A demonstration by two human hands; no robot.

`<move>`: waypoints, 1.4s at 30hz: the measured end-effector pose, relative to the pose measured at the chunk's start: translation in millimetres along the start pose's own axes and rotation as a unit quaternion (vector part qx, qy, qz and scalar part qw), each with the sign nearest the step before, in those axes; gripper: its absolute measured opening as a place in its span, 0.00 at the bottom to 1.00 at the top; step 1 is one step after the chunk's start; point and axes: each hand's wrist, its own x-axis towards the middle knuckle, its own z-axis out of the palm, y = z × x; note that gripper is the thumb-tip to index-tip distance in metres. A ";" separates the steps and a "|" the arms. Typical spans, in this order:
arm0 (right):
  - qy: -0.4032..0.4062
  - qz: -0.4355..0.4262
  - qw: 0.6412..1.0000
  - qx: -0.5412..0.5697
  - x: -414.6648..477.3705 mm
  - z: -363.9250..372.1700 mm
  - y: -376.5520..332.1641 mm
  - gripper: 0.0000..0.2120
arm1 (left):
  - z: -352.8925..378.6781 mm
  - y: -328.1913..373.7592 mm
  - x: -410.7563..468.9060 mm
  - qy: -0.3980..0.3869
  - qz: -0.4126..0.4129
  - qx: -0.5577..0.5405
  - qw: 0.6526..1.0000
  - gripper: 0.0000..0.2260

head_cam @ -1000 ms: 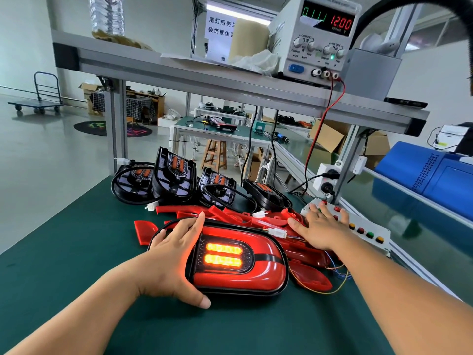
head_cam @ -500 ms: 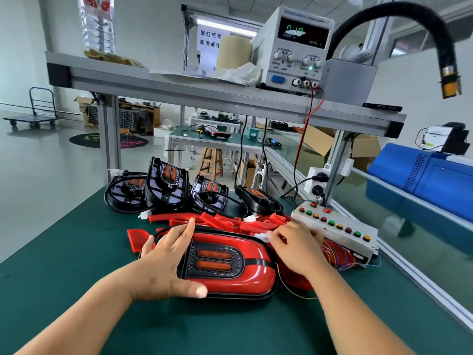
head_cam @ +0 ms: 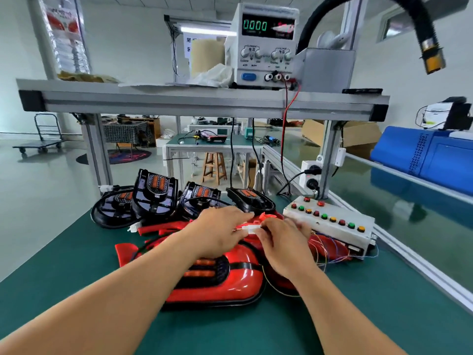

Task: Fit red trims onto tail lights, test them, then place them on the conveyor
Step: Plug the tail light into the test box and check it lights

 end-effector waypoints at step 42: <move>-0.022 -0.003 0.998 0.058 -2.2 -3.4 5.1 0.16 | 14.1 6.6 26.0 0.016 -0.016 0.034 0.999 0.17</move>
